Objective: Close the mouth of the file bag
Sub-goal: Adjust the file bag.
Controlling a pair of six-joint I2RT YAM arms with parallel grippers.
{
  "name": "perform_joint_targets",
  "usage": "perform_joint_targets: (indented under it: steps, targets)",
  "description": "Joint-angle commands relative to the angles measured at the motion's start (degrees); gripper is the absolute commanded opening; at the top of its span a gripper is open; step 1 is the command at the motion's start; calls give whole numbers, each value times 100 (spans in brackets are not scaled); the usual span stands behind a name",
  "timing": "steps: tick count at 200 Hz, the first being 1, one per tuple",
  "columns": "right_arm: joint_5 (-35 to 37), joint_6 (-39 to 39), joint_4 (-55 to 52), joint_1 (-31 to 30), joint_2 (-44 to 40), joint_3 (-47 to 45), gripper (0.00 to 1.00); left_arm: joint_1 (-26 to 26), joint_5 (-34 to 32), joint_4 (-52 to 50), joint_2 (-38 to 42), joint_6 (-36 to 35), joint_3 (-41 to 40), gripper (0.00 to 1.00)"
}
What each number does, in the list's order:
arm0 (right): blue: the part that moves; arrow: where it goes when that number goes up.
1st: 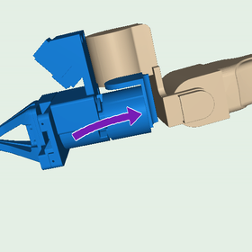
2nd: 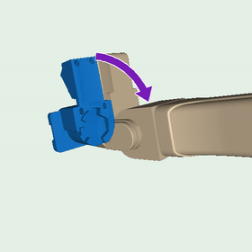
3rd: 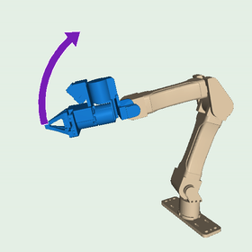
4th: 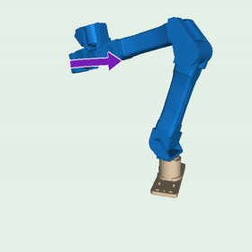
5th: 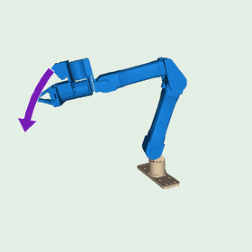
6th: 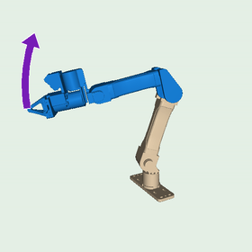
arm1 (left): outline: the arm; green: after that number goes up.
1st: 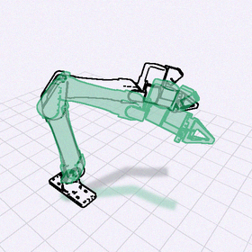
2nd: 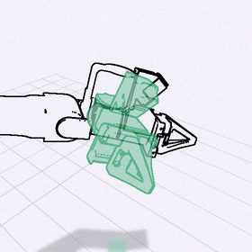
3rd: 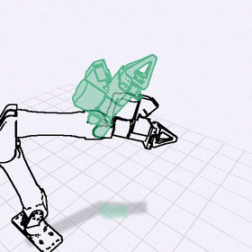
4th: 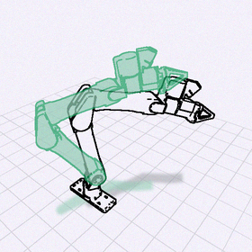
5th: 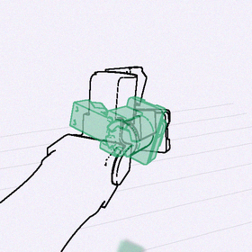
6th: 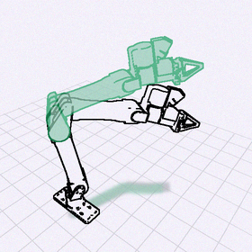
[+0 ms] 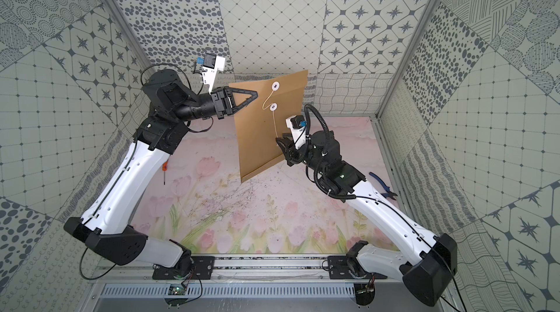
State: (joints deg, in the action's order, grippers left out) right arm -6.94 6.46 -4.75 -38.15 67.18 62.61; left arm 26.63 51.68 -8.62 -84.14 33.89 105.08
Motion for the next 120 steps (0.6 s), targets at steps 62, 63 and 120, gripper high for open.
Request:
perform_joint_targets:
  steps: [62,63,120]
  targets:
    - [-3,221,438,-17,277,234,17,107,127,168,-129,-112,199,0]
    - [-6,218,439,-21,278,234,17,106,130,168,-134,-111,198,0]
    - [120,252,519,-18,312,269,6,140,123,169,-123,-125,153,0]
